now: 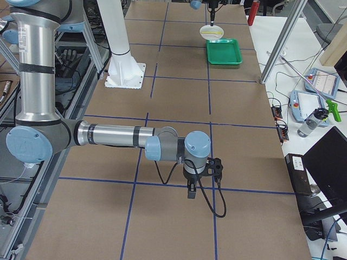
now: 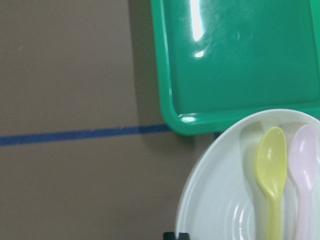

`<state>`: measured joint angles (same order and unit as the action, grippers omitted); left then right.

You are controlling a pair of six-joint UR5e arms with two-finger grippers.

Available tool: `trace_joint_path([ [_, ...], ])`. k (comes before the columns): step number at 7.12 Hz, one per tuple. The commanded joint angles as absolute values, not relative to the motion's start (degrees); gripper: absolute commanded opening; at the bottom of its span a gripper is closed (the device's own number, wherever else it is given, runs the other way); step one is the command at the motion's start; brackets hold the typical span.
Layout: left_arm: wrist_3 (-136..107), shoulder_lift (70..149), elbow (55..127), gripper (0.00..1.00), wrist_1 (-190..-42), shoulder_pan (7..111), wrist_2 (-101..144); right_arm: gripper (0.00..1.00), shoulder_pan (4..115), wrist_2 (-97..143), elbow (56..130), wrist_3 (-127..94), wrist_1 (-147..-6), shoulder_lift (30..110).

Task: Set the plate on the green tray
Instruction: 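Lower the plate onto the green tray and open the left gripper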

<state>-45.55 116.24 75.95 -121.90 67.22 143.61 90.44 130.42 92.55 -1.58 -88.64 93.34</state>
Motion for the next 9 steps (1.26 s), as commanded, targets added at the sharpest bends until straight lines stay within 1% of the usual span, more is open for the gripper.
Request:
trace_joint_path([
  [1,-45.44,126.35,62.72,0.00,-121.73,66.97,143.35,1.00,90.44,130.43,92.64,-1.58,-88.59,93.34],
  [2,-45.44,128.04,57.71,0.00,-123.47,65.41,143.00,1.00,90.44,130.43,92.55,-1.58,-88.59,93.43],
  [3,-45.61,128.14,54.96,0.00,-126.97,64.43,140.91,1.00,90.44,130.43,92.55,-1.58,-88.59,93.43],
  [5,-48.41,128.23,52.91,0.00,-128.14,62.23,138.44,1.00,90.44,130.43,92.55,-1.58,-88.59,93.34],
  [7,-51.85,129.37,50.46,0.00,-132.36,62.05,135.38,1.00,90.44,130.34,92.55,-1.58,-88.59,93.43],
  [8,-52.99,129.37,50.54,0.83,-133.41,61.44,134.05,1.00,90.44,130.43,92.55,-1.58,-88.59,93.34],
  [9,-55.35,129.37,50.54,1.00,-134.90,61.44,132.03,1.00,90.44,130.34,92.55,-1.58,-88.59,93.34],
])
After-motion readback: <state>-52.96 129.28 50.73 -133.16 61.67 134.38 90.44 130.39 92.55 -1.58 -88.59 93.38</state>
